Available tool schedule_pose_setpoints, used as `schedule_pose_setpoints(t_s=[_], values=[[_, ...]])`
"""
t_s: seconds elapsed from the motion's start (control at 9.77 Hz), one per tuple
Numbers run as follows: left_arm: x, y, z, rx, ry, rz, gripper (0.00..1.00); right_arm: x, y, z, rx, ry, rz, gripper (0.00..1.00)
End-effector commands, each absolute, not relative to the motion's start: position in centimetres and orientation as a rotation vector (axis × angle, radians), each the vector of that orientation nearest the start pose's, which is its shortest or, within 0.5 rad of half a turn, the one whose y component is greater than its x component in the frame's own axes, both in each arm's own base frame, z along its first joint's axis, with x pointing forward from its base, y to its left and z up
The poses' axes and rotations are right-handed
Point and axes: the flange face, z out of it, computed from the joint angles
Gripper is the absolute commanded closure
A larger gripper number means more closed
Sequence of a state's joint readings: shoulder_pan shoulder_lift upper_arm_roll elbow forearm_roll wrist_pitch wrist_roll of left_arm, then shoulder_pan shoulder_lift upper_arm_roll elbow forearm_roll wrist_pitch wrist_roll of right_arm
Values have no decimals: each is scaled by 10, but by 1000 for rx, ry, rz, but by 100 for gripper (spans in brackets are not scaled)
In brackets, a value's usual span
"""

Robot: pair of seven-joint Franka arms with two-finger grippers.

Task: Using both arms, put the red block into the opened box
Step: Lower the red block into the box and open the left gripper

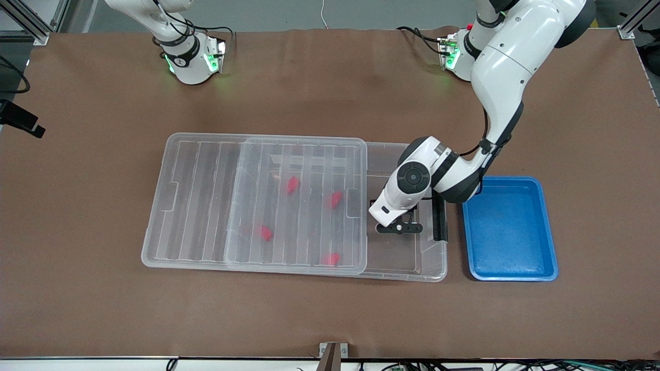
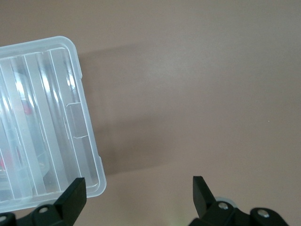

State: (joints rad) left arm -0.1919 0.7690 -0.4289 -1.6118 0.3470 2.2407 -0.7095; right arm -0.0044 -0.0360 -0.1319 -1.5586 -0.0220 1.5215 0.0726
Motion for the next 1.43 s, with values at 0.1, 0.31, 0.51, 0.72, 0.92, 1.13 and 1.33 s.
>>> schedule_pose_setpoints(t_s=[0.1, 0.31, 0.51, 0.72, 0.92, 1.13, 1.33], values=[[583, -358, 182, -3122, 90, 94, 1, 528, -89, 647, -3137, 351, -13, 0], [589, -358, 211, -3125, 73, 39, 0, 529, -92, 650, -3111, 361, -39, 0], [593, -353, 255, -3103, 78, -14, 0, 529, -92, 649, -3109, 364, -39, 0], [598, -347, 290, -3103, 90, -79, 0, 530, -86, 650, -3111, 347, -44, 0], [601, -341, 341, -3089, 125, -139, 0, 529, -86, 648, -3111, 344, -20, 0], [612, -333, 401, -3064, 118, -186, 0, 530, -84, 648, -3111, 340, -27, 0], [637, -291, 461, -3035, 110, -181, 0, 529, -84, 648, -3111, 340, -25, 0]])
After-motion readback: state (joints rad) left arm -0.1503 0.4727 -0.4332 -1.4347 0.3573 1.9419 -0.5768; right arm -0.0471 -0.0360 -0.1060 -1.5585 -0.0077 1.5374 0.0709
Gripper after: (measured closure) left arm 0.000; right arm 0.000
